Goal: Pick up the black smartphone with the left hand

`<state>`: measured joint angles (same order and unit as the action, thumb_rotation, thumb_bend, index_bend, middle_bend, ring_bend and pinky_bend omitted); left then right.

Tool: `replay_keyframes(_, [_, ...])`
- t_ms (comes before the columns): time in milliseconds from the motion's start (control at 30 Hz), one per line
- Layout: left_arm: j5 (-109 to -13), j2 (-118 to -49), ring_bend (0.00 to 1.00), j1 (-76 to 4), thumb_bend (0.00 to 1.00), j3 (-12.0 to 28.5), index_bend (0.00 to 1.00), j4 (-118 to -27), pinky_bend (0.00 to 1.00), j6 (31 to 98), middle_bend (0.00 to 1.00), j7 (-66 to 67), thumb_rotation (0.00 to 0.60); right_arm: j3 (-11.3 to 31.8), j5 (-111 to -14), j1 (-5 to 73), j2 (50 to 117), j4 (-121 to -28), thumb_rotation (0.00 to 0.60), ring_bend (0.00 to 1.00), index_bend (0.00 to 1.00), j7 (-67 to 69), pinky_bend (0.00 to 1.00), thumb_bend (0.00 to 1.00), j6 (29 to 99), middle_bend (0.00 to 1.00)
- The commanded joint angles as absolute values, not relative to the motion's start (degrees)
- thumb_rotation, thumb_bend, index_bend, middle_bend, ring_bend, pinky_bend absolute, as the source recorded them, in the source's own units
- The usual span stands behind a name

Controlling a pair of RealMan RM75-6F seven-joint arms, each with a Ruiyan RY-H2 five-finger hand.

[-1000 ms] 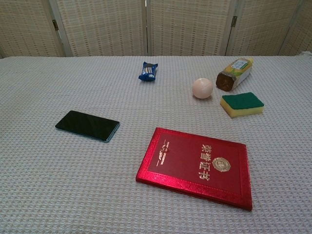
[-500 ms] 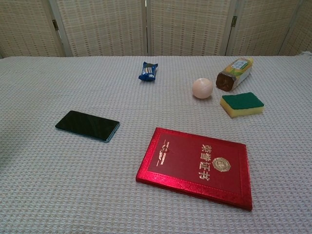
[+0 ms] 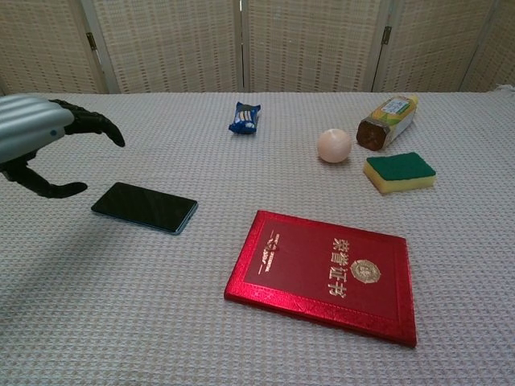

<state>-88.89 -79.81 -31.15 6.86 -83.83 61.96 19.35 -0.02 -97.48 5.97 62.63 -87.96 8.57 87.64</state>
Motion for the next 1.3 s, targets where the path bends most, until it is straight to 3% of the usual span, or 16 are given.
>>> replay_keyframes(33, [-85.36,-83.07,0.24,-34.73,0.34,8.04,0.26,-80.87,0.23,56.89,0.27,21.33,0.600,-0.05,-97.41,5.99,62.65,-87.89,0.600,0.11,0.07,8.67,0.10,0.04,87.66,0.16])
replay_keyframes(833, [-69.40,-90.39,0.24,-39.05,0.28,7.60,0.26,-75.98,0.23,50.30,0.28,34.67,0.600,-0.38,-96.01,5.75,63.23,-85.91,0.600,0.11,0.07,10.52,0.10,0.04,87.61,0.17])
replay_keyframes(1300, [-66.30,-93.21,0.24,-40.56,0.28,7.07,0.30,-72.58,0.23,50.21,0.33,34.74,0.600,-0.51,-95.65,5.47,63.14,-85.81,0.600,0.11,0.07,10.59,0.10,0.04,87.86,0.17])
